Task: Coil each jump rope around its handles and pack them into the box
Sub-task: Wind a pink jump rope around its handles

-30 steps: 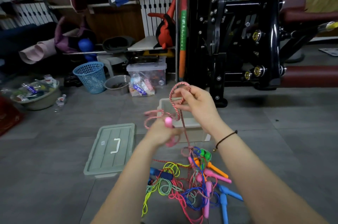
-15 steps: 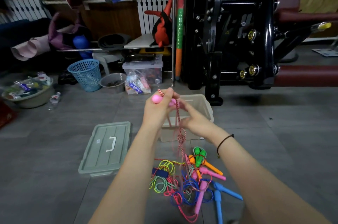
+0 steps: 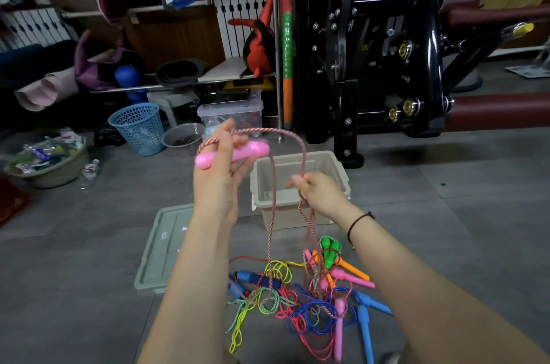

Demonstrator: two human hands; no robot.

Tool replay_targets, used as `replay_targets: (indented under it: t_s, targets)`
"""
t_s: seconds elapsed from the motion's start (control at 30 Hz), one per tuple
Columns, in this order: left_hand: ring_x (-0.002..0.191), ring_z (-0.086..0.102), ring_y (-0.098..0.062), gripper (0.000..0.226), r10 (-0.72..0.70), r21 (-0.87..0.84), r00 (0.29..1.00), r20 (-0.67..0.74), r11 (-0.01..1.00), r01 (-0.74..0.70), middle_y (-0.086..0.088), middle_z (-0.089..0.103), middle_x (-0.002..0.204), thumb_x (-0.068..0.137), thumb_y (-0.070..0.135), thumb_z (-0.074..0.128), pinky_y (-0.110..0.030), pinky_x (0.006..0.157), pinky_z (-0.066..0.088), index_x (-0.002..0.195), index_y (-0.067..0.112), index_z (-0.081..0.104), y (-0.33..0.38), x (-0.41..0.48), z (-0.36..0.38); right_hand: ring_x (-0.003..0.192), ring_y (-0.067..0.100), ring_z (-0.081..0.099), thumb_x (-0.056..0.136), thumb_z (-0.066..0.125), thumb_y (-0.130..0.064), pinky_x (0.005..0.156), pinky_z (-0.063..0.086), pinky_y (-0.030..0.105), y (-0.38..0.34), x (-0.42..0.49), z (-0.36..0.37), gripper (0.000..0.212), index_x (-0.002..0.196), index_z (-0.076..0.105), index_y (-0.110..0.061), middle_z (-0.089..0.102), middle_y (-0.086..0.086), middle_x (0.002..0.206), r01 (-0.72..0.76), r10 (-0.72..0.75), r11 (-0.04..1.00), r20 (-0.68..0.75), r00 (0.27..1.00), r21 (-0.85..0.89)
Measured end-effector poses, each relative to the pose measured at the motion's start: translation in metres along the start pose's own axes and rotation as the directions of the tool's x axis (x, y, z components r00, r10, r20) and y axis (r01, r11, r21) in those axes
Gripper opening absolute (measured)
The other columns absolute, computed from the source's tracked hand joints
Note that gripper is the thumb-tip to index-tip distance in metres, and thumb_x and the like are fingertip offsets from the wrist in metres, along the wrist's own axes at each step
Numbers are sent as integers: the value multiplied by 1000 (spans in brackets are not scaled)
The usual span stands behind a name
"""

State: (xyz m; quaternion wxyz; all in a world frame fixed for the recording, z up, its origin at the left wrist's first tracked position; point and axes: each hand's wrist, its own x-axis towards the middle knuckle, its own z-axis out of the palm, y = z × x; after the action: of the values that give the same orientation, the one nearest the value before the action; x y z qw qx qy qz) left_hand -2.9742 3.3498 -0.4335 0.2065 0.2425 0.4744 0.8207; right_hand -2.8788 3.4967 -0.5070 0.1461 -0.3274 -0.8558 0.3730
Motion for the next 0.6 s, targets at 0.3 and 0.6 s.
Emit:
replay_targets:
  t_s: [0.3, 0.6]
  targets:
    - [62, 56, -21, 33, -478, 788, 866, 144, 585, 192, -13, 64, 70, 71, 32, 70, -45, 71, 54, 92, 7, 69, -53, -11, 10, 61, 16, 61, 99, 44, -14, 62, 56, 22, -69, -29, -34, 26, 89, 66, -4, 60, 10, 72, 212, -173, 615, -132, 976, 759]
    - [70, 65, -30, 18, -238, 358, 971, -7, 906, 224, -20, 69, 82, 95, 12, 51, -41, 71, 58, 96, 5, 67, -39, 3, 28, 84, 0, 61, 98, 42, -36, 83, 46, 24, -40, -35, -38, 32, 97, 70, -21, 69, -16, 85, 125, -130, 750, -41, 991, 649]
